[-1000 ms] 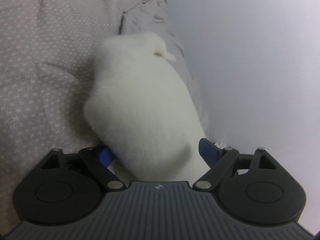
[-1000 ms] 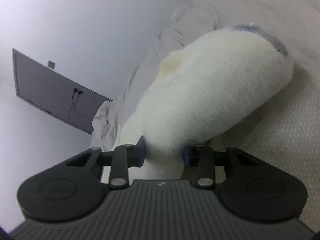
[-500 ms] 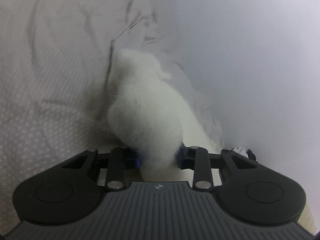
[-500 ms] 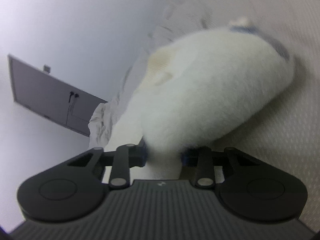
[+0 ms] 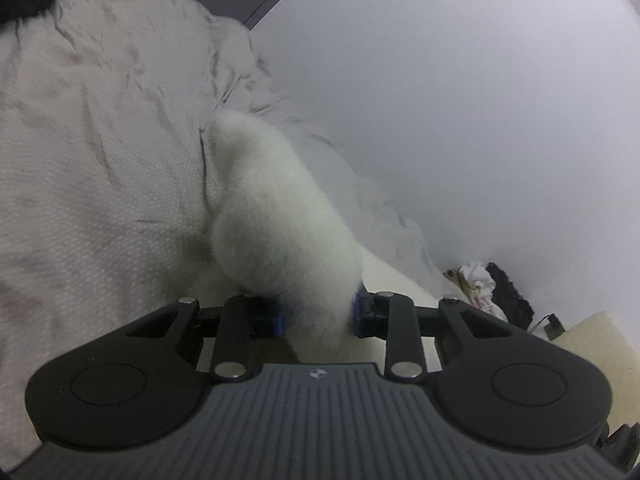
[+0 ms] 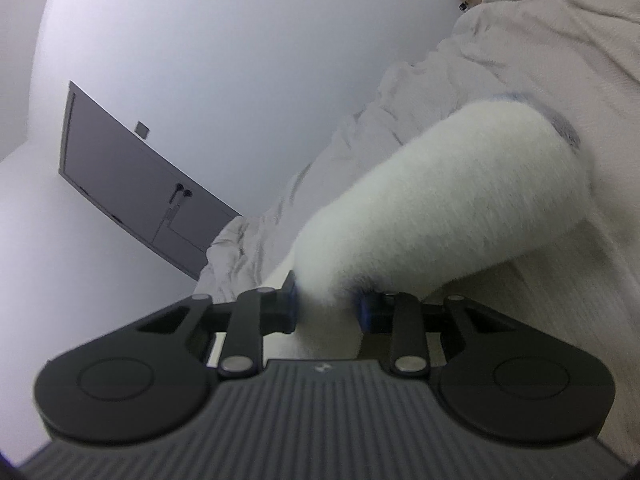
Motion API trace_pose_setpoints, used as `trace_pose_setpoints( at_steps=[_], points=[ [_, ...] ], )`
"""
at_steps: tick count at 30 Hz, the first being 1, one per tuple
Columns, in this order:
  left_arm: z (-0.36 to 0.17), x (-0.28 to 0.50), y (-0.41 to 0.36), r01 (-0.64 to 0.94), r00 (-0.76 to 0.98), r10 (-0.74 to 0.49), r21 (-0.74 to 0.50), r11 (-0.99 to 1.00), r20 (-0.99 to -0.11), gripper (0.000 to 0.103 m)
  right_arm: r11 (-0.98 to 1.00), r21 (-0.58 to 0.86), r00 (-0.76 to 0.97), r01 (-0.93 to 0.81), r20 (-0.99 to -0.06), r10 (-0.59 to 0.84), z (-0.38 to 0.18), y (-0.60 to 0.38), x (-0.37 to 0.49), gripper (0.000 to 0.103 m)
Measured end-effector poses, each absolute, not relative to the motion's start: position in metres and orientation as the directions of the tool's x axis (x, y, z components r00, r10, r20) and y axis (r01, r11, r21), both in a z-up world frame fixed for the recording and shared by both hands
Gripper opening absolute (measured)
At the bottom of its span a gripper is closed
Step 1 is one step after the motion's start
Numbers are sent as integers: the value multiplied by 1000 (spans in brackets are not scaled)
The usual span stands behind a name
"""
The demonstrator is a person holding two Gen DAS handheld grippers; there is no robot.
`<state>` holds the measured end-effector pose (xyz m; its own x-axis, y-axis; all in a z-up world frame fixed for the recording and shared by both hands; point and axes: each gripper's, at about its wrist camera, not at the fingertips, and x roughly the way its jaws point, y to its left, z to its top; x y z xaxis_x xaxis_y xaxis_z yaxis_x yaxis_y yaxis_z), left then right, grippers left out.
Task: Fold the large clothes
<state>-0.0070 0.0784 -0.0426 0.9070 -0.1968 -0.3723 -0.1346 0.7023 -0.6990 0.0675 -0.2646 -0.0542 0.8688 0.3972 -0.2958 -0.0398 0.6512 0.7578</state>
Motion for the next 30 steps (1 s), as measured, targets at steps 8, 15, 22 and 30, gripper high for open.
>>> trace_pose_setpoints(
  at_steps=[8, 15, 22, 30],
  points=[
    [-38, -93, 64, -100, 909, -226, -710, 697, -349, 36, 659, 751, 874, -51, -286, 393, -52, -280, -2, 33],
    [-49, -97, 70, -94, 896, -275, -754, 650, -349, 46, 615, 788, 836, 28, -356, 418, -65, -287, 2, 51],
    [-35, -79, 72, -73, 901, -279, -749, 658, -333, 49, 575, 818, 839, -19, -300, 455, -51, -290, 14, 62],
    [-8, -41, 67, -48, 910, -270, -724, 688, -316, 52, 565, 824, 836, -39, -282, 470, -31, -293, 46, 62]
  ],
)
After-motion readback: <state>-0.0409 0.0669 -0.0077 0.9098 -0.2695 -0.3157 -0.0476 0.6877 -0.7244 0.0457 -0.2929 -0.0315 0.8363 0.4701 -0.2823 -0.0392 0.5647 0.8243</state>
